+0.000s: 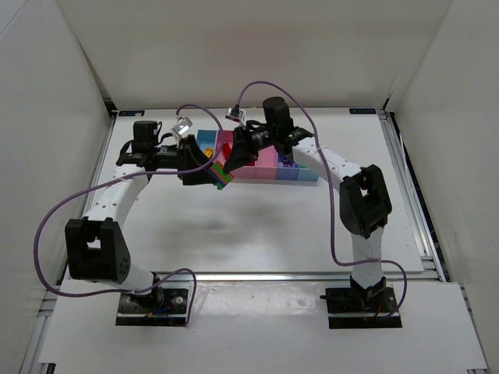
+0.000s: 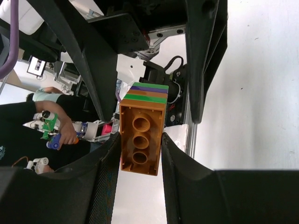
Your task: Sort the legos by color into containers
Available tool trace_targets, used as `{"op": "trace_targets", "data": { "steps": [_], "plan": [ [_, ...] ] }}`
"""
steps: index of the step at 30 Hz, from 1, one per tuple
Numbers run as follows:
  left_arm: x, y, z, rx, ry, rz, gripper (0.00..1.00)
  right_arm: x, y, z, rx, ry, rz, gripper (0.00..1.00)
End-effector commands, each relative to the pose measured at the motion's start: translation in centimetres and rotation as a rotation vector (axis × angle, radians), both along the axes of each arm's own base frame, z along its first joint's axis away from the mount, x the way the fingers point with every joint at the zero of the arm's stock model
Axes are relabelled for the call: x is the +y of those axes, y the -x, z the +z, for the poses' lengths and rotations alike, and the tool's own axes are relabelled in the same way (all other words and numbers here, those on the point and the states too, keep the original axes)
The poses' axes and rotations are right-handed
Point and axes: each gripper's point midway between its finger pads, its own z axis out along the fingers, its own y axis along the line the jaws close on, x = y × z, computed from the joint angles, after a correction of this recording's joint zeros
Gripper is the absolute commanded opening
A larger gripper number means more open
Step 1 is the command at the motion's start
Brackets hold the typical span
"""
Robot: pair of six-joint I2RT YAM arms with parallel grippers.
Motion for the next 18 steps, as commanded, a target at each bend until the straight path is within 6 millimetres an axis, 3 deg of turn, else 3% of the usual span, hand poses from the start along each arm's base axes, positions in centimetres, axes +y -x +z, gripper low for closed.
{"op": "trace_targets", "data": {
  "steps": [1,4,5,7,8,11,18],
  "plan": [
    [-0.4,2.0,2.6,-0.058,0.095,-0.137,0.95,0.4,0.0,2.0,-0.077,-0.060,0.029,0.00],
    [-0.6,1.9,2.4,-0.049,0.095,-0.143,0.83,0.6,-0.1,2.0,-0.080,-0.061,0.028,0.00],
    [-0.6,1.8,2.4,-0.040,0.095,-0.143,0.70,0.6,-0.1,2.1,-0.084,-0.063,0.028,0.00],
    [-0.8,1.8,2.2,-0.027,0.094,-0.149,0.58,0.6,-0.2,2.0,-0.087,-0.064,0.026,0.00],
    [-0.8,1.8,2.1,-0.019,0.094,-0.150,0.46,0.6,-0.2,2.0,-0.087,-0.064,0.026,0.00],
    [-1.0,1.7,1.9,-0.002,0.092,-0.153,0.27,0.6,-0.1,2.2,-0.098,-0.069,0.024,0.00],
    [-0.9,2.3,0.9,0.019,0.092,-0.153,0.16,-0.9,-1.4,2.3,-0.105,-0.063,-0.022,0.00]
  ]
}}
